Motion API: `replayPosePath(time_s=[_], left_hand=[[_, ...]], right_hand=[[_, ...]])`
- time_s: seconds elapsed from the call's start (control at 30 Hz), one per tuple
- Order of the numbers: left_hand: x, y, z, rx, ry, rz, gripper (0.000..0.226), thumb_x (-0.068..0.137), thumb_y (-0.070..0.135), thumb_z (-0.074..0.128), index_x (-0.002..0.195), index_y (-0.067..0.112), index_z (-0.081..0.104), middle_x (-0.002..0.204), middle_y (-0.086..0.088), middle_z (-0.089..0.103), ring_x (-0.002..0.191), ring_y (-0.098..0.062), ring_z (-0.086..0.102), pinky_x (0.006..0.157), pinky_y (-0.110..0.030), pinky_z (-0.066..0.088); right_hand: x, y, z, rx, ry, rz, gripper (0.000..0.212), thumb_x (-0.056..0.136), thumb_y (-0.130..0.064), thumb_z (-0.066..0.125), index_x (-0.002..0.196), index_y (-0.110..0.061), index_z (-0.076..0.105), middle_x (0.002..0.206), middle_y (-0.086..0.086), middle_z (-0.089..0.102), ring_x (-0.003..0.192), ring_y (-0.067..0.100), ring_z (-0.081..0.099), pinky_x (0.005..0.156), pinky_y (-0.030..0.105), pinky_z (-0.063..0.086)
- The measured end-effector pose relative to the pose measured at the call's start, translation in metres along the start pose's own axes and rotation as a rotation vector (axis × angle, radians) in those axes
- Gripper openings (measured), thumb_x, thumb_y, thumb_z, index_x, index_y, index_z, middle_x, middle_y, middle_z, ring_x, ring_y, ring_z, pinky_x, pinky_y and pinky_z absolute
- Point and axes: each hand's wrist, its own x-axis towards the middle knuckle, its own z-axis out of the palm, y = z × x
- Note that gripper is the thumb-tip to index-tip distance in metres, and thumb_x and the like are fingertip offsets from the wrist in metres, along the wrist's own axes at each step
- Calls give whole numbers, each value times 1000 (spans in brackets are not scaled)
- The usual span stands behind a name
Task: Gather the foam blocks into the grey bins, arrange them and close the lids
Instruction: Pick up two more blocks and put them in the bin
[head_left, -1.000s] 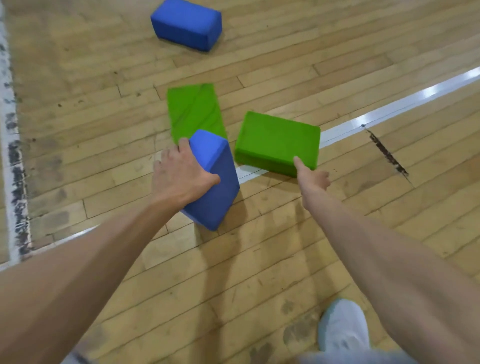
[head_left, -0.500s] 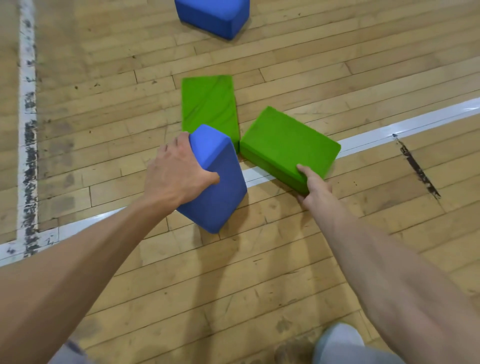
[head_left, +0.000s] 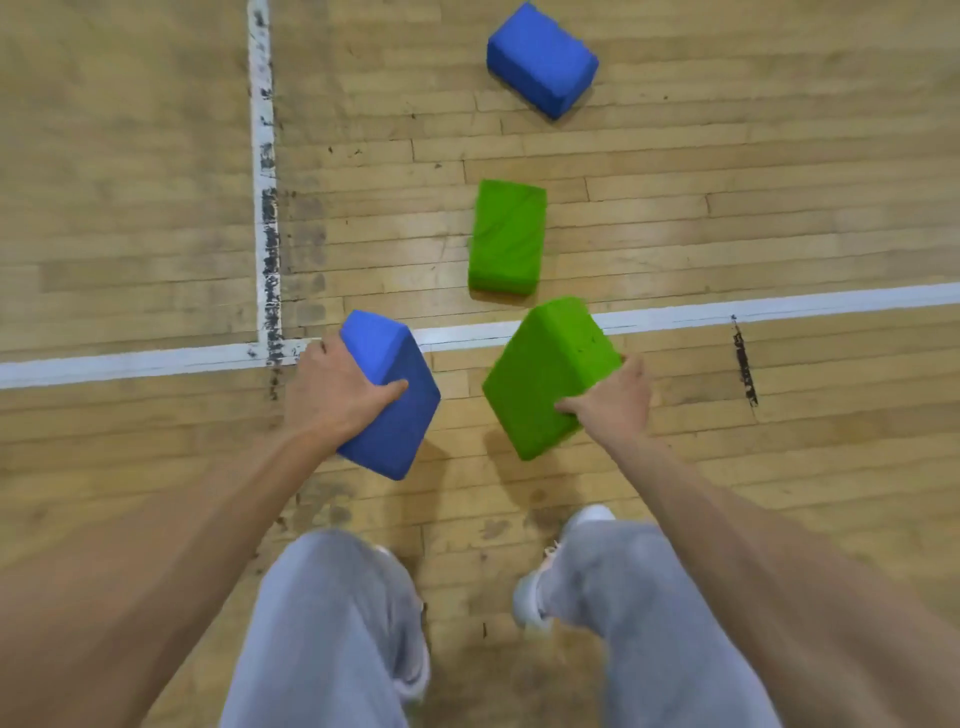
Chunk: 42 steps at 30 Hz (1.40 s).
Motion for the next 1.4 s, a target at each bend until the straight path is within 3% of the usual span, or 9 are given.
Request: replayPosePath(time_s=[0.17,0.3,0.43,0.6,0.7,1.03,1.13,1.23,1.4], left_hand=[[-120,-26,-142,-110,1,-181,85,72,49,75,131,3,37,126,-15,48,115,-32,48,87,-39,40],[-197,-49,-215,-156,22,-289,90,70,49,77,136,4,36,128,-13,50,118,-31,48,91,-41,43],[-253,-68,-262,-272,84,-453,88,68,43,79,133,1,38,128,-15,50,119,-32,46,96,-43,43],[-302,-87,-314,-428,244,-635,90,64,45,82,134,7,38,128,-12,50,115,-32,51,92,-43,46],[-331,-104,-338,-518,365,-698,94,63,47,83,135,8,39,129,-12,50,116,-31,51,92,-42,45],[-470,-237,-418,-704,891,-954,91,55,53,82,130,17,44,123,-3,55,109,-28,55,87,-46,50],[-520,-300,-431,-684,1021,-1043,93,61,51,81,135,18,37,129,-1,48,111,-26,53,85,-42,48],[-571,-371,-436,-723,1121,-1147,93,64,48,81,137,17,33,133,-1,43,114,-26,52,82,-37,43],[-656,-489,-441,-774,1134,-1300,90,66,45,80,137,16,34,135,-3,43,116,-27,52,79,-33,37]], right_hand=[[-156,-80,-105,-258,11,-270,97,65,-53,80,136,-8,33,127,14,48,121,33,46,100,46,37],[-240,-124,-152,-329,-51,-391,93,66,-49,78,137,-11,32,127,12,46,120,32,46,98,45,37],[-285,-151,-179,-423,-124,-494,88,64,-44,80,132,-10,36,125,10,49,118,31,49,98,44,40],[-319,-199,-207,-565,-174,-722,90,65,-65,72,125,-7,39,120,7,51,114,28,52,98,44,40],[-344,-243,-211,-533,-235,-940,93,66,-65,72,129,-7,35,122,8,48,111,23,49,99,41,43],[-571,-384,-133,-498,-370,-1689,82,66,-52,72,128,-10,38,114,6,51,103,22,52,87,38,50],[-667,-404,-87,-416,-423,-1754,81,63,-54,71,123,-10,40,104,3,53,92,21,55,76,41,52],[-768,-409,-28,-377,-486,-1812,83,62,-55,73,123,-10,40,103,0,52,91,21,56,74,39,51],[-929,-411,56,-373,-605,-1904,85,60,-51,76,126,-10,41,103,-1,50,97,23,56,73,34,44]])
